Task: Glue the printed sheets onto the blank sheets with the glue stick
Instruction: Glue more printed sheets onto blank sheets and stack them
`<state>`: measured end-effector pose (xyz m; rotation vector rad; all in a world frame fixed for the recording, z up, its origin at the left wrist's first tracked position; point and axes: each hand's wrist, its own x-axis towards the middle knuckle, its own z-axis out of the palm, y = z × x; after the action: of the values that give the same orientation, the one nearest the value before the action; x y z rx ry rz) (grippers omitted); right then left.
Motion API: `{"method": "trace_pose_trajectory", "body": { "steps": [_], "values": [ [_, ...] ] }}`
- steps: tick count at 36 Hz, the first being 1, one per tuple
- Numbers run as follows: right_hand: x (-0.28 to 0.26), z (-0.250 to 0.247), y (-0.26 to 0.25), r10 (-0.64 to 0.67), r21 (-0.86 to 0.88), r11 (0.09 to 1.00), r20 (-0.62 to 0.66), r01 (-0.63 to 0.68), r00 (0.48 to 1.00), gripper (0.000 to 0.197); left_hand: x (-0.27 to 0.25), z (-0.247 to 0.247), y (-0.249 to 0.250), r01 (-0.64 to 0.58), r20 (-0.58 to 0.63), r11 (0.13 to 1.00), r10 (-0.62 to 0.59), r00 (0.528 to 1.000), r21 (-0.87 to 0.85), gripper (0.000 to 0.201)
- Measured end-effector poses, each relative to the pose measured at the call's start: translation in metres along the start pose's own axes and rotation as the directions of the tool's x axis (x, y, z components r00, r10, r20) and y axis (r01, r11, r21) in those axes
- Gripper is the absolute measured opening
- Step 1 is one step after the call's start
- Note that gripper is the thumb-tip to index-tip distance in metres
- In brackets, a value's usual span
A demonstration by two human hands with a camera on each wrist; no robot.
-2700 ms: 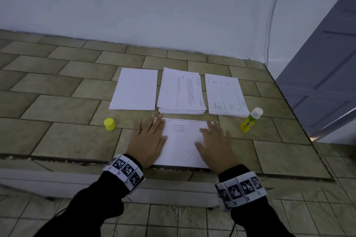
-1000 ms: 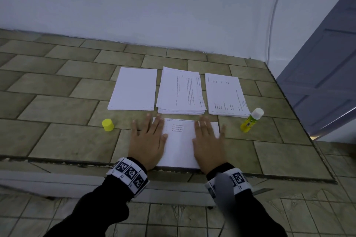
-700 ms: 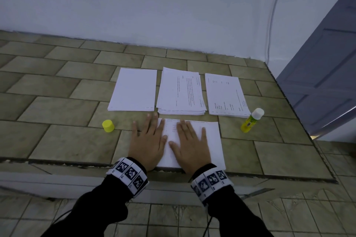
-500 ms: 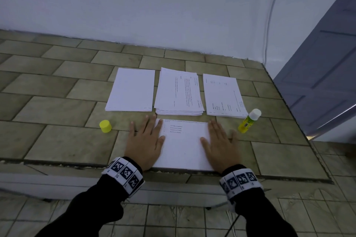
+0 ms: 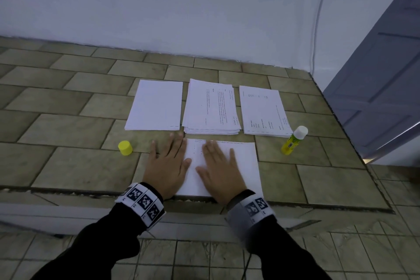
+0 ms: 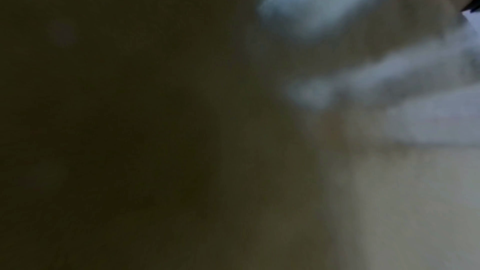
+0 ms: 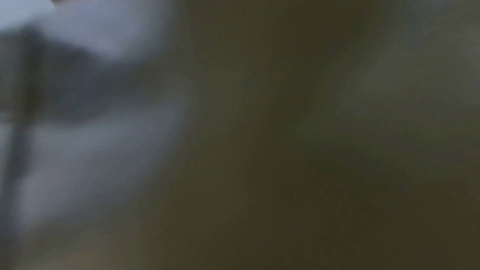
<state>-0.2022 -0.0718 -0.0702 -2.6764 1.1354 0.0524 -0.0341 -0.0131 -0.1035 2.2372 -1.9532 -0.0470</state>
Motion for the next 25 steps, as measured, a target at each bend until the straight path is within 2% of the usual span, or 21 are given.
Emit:
{"method": "trace_pose_trajectory", "body": {
  "steps": [4, 8, 11, 16, 20, 22, 23, 25],
  "values": [
    [0.005, 0.013, 0.002, -0.014, -0.044, 0.999, -0.030, 0.013, 0.999, 0.102, 0.001, 0.000, -0.001, -0.016, 0.002, 1.000, 0.016, 1.000, 0.003, 0.073],
    [-0.005, 0.007, 0.035, 0.130, -0.047, 0.990, -0.043, -0.132, 0.991, 0.091, 0.000, 0.003, -0.004, -0.004, 0.009, 1.000, 0.004, 1.000, 0.009, 0.073],
    [-0.021, -0.001, 0.068, 0.246, -0.058, 0.967, -0.051, -0.249, 0.968, 0.091, 0.000, 0.005, -0.004, 0.003, 0.008, 1.000, -0.003, 1.000, 0.008, 0.072],
    [-0.030, -0.008, 0.084, 0.265, -0.132, 0.955, -0.033, -0.267, 0.964, 0.091, 0.000, 0.003, -0.005, 0.045, -0.029, 0.999, -0.045, 0.999, -0.020, 0.067],
    [-0.027, -0.013, 0.086, 0.258, -0.212, 0.943, -0.018, -0.256, 0.966, 0.116, -0.001, 0.001, -0.005, 0.083, -0.035, 0.991, -0.087, 0.996, -0.102, 0.071],
    [-0.027, -0.018, 0.089, 0.258, -0.252, 0.936, 0.018, -0.246, 0.966, 0.121, -0.001, 0.001, -0.005, 0.082, -0.053, 0.986, -0.091, 0.994, -0.143, 0.074],
    [-0.027, -0.021, 0.088, 0.257, -0.256, 0.936, 0.036, -0.240, 0.966, 0.116, -0.001, 0.001, -0.005, 0.082, -0.054, 0.984, -0.092, 0.994, -0.157, 0.075],
    [-0.026, -0.027, 0.085, 0.258, -0.242, 0.941, 0.062, -0.236, 0.964, 0.092, -0.002, 0.000, -0.006, 0.075, -0.061, 0.981, -0.088, 0.994, -0.181, 0.075]
  ]
}}
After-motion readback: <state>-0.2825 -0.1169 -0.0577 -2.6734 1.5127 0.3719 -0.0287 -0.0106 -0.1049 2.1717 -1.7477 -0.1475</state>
